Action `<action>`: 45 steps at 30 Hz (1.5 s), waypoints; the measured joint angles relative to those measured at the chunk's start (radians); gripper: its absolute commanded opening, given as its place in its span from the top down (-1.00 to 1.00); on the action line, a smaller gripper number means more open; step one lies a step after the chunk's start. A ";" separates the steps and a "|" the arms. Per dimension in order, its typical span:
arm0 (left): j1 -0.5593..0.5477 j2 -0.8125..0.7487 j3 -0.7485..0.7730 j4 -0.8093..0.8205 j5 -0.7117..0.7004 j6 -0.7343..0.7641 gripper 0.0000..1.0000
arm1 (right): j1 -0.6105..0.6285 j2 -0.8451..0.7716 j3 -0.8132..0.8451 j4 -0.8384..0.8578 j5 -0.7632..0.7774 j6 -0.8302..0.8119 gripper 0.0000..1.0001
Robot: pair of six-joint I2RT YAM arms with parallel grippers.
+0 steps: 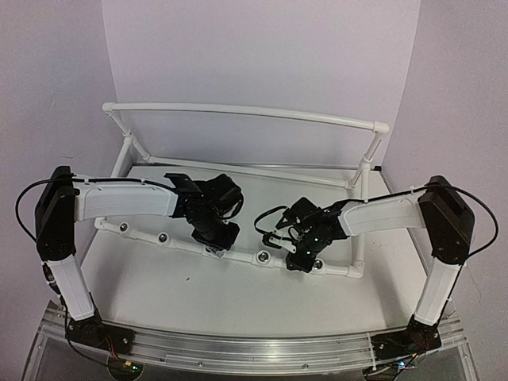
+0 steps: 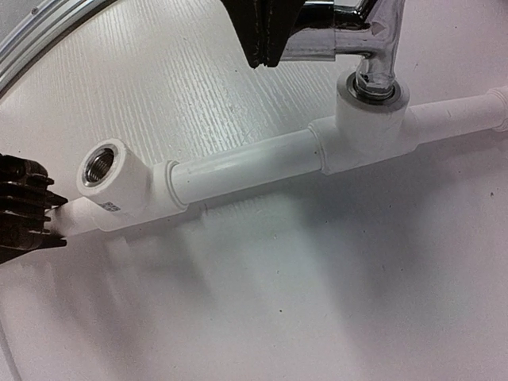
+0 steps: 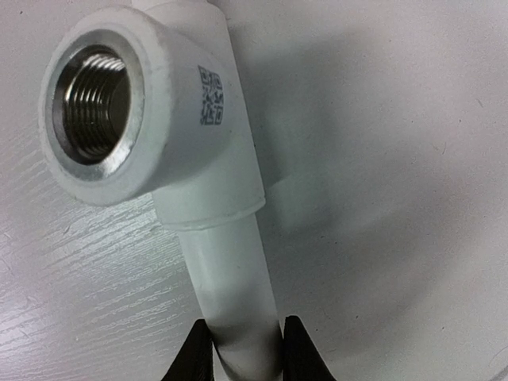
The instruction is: Install the water faucets
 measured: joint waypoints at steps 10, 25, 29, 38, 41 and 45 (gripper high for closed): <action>-0.008 0.000 0.000 -0.093 -0.048 -0.028 0.99 | -0.006 0.004 0.007 -0.009 -0.007 0.000 0.83; -0.044 -0.015 -0.015 -0.218 -0.148 -0.075 0.98 | -0.011 0.008 0.013 -0.016 -0.018 0.000 0.83; -0.048 -0.035 -0.091 -0.173 -0.141 -0.100 0.97 | -0.012 0.008 0.013 -0.016 -0.019 0.000 0.83; -0.035 -0.090 -0.186 -0.126 -0.176 -0.176 0.97 | -0.013 0.008 0.013 -0.016 -0.022 0.000 0.83; -0.009 -0.133 -0.215 -0.091 -0.177 -0.194 0.97 | -0.013 0.008 0.013 -0.015 -0.023 0.000 0.83; 0.041 -0.183 -0.235 -0.054 -0.192 -0.206 0.96 | -0.013 0.008 0.013 -0.015 -0.024 0.000 0.83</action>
